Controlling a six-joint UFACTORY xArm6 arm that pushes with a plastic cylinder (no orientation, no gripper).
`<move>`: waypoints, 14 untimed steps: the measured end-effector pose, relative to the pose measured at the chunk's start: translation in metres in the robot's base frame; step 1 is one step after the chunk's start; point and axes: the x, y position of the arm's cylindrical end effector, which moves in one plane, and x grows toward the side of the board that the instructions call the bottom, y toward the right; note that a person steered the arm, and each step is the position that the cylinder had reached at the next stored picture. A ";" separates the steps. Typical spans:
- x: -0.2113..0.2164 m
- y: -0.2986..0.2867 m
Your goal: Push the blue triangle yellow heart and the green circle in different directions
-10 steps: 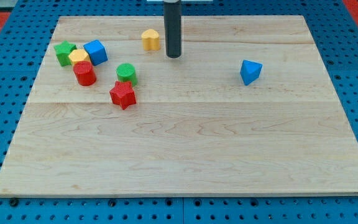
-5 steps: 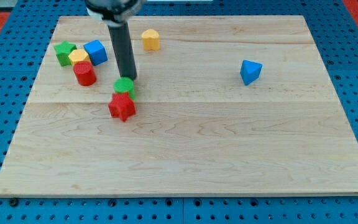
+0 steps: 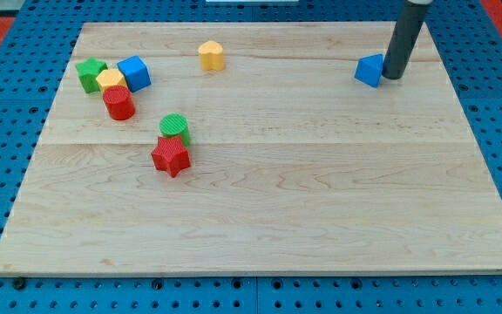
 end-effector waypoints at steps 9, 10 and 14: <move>0.018 0.029; 0.005 -0.037; 0.058 -0.074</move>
